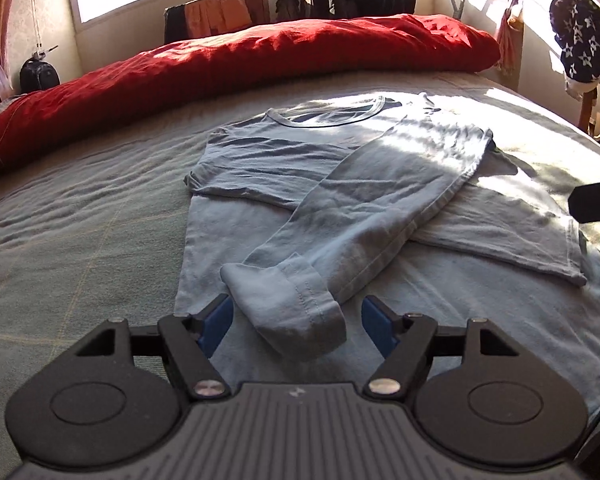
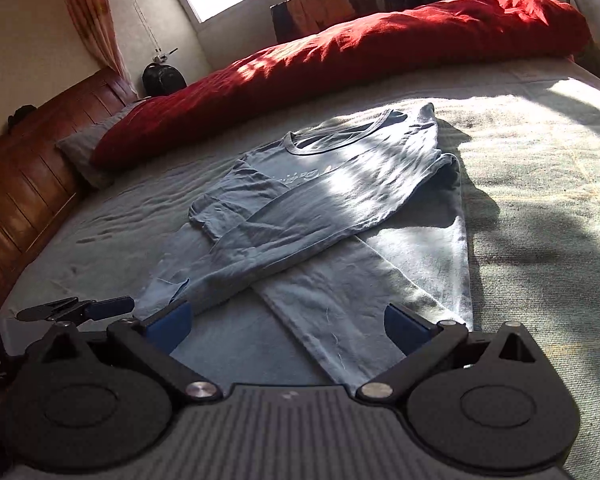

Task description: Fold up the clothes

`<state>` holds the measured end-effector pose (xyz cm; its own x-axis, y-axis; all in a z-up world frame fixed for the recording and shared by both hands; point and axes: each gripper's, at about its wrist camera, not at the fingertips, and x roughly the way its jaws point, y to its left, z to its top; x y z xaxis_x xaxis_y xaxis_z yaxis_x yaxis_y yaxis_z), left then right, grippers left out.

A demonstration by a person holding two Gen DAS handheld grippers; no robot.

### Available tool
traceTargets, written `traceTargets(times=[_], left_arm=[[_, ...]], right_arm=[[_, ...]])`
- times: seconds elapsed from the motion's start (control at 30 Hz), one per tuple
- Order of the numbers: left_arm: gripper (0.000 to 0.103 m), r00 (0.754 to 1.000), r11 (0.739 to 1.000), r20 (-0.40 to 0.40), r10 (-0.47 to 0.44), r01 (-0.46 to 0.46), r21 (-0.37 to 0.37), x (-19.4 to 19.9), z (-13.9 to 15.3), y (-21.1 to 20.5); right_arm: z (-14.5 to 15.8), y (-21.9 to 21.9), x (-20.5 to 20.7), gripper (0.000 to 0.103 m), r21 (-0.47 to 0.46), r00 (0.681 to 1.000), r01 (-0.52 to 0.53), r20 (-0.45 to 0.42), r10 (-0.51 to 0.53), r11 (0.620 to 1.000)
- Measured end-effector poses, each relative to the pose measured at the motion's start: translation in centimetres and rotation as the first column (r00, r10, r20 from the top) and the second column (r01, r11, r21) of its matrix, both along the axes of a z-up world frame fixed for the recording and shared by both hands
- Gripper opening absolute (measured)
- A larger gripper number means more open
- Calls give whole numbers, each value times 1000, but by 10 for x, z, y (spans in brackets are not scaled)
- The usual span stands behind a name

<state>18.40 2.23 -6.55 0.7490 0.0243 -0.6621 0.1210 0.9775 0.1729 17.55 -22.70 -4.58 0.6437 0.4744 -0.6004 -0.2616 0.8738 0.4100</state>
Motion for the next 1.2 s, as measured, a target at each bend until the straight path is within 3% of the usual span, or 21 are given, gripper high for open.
traceTargets(times=[0.07,0.2,0.3,0.4,0.47,0.57,0.67,0.73,0.8,0.83,1.13,1.2], left_arm=[[72,999,999,9,48,-48,5,3,-2,6],[72,987,982,-18,158,-159,-106,2,2,40],[71,972,951,-64,224,-233,-205,-1,4,66],[71,974,903,-97,204,-226,-365,-6,3,84],[71,977,894,-96,192,-215,-394,-6,2,85],[63,977,909,-71,199,-211,-360,-2,2,79],[43,979,919,-44,199,-202,-339,1,4,76],[35,981,923,-41,190,-193,-333,4,5,74],[17,983,918,-60,171,-181,-354,6,3,75],[14,984,912,-65,166,-178,-370,5,3,75],[6,991,767,-89,99,-133,-627,-14,33,99],[6,992,760,-71,100,-122,-639,-20,43,101]], right_arm=[[-3,-1,-5,103,25,1000,11,-12,-11,1000],[-9,0,-10,103,44,999,14,-32,-12,999],[-13,2,-12,103,48,999,10,-45,-8,999],[-17,4,-14,103,52,998,6,-58,-3,999],[-20,6,-15,103,52,998,2,-64,1,999],[-21,10,-16,103,45,998,-8,-68,11,999],[-22,13,-17,103,39,997,-17,-73,20,999],[-23,16,-17,103,35,997,-24,-76,26,999],[-24,18,-18,103,31,996,-30,-79,33,999],[-25,20,-18,103,28,996,-34,-80,36,999],[-22,17,-21,103,51,997,-37,-66,40,998],[-21,17,-21,103,56,997,-39,-64,43,998]])
